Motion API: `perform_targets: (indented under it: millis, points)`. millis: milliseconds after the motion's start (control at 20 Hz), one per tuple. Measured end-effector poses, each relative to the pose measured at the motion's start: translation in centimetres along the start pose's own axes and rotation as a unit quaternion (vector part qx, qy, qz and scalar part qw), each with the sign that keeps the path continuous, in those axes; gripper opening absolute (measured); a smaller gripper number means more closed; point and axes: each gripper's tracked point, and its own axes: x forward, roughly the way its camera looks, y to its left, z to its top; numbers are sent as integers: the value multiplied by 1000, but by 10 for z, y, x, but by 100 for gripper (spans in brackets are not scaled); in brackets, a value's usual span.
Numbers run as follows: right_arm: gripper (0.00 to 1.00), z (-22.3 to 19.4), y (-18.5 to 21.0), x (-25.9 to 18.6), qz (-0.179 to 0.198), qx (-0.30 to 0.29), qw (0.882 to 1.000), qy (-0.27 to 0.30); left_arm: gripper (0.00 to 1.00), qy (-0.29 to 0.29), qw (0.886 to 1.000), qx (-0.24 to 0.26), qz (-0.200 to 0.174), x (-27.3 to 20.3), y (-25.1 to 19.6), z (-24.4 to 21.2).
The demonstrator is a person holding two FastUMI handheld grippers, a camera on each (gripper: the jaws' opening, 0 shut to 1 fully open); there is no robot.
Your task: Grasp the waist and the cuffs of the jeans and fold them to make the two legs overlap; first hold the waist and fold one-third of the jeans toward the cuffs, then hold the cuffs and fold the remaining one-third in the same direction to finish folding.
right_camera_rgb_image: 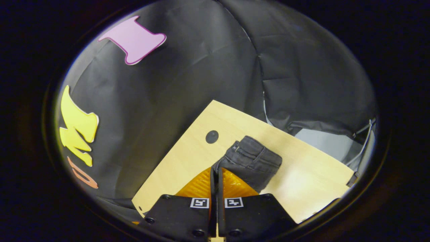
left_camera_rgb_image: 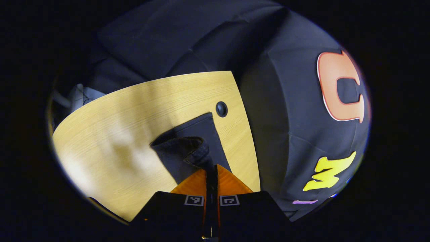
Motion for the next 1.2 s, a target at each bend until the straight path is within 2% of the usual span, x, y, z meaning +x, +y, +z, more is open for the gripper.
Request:
perform_targets:
  millis: [150, 250, 450, 550, 650, 700, 750, 850, 900, 1050, 1150, 1200]
  points:
    - [0, -3, 4, 45, -5, 0, 1000, 11, 3, 12, 1000, 20, 15, 50, 2, 10]
    - [2, -11, 3, 75, -18, -20, 999, 21, 3, 19, 999, 27, 29, 77, 10, 13]
    - [0, -15, -1, 109, -39, -36, 998, 28, 4, 34, 996, 44, 66, 113, 27, 10]
    - [8, -15, 2, 118, -43, -48, 997, 29, 9, 35, 995, 61, 76, 112, 24, 7]
    - [16, -10, 10, 119, -47, -53, 997, 34, 20, 37, 994, 78, 65, 106, 7, 3]
    - [25, -16, 6, 119, -47, -53, 997, 38, 31, 36, 994, 88, 61, 104, -1, 2]
    - [44, -21, 8, 118, -39, -54, 997, 43, 43, 33, 993, 97, 58, 102, -8, -2]
    - [82, -20, 8, 109, -35, -54, 997, 40, 80, 26, 989, 121, 76, 92, -18, -8]
    - [89, -20, 10, 100, -28, -53, 998, 34, 99, 27, 987, 132, 85, 84, -23, -13]
    - [90, -6, 19, 59, 6, -82, 997, -1, 99, -18, 982, 180, 49, 38, -76, -21]
    - [90, 3, 32, 15, 44, -127, 990, -41, 99, -70, 965, 251, 20, -7, -120, -33]
    - [82, 7, 35, -8, 58, -156, 984, -66, 99, -100, 951, 292, 5, -33, -142, -41]
